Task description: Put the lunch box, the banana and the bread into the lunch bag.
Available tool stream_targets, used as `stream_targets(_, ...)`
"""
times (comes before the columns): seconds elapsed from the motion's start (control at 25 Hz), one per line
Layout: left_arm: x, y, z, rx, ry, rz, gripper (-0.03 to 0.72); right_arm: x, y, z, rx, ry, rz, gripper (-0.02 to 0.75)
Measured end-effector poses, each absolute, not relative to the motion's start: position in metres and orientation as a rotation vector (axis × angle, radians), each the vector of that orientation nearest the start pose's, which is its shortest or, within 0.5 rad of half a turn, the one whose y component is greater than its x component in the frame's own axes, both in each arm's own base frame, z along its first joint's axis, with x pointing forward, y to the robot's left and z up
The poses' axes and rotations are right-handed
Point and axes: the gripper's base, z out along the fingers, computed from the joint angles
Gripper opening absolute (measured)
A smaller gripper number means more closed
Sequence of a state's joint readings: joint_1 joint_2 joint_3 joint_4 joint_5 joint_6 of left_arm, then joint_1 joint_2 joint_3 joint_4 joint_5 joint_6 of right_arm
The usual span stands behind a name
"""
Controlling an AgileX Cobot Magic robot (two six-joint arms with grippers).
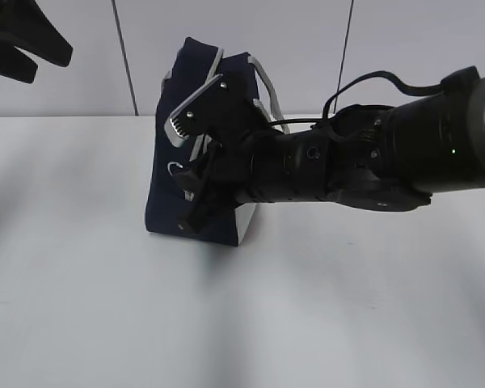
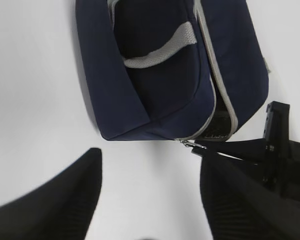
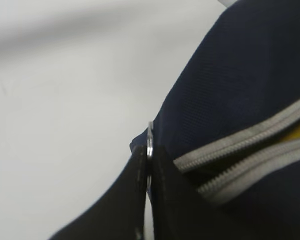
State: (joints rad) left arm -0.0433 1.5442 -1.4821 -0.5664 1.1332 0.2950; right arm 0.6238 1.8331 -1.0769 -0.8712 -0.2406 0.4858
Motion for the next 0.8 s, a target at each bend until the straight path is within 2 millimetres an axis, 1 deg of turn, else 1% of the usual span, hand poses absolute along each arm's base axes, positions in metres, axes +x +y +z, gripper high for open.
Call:
stream_targets(0.16, 0.319, -0.058, 0.366, 0.274, 2.531, -0.663, 0.434, 0.314, 0.245, 0.208, -1.089, 1.782, 0.33, -0.016)
stream_targets(0.36, 0.319, -0.058, 0.366, 0.274, 2.531, -0.664, 0.434, 0.31, 0.24, 0.228, -1.066, 1.754, 0.31, -0.016)
stream_targets(0.8, 0.319, -0.059, 0.366, 0.272, 2.528, -0.672, 0.434, 0.304, 0.233, 0.256, -1.003, 1.729, 0.301, -0.016)
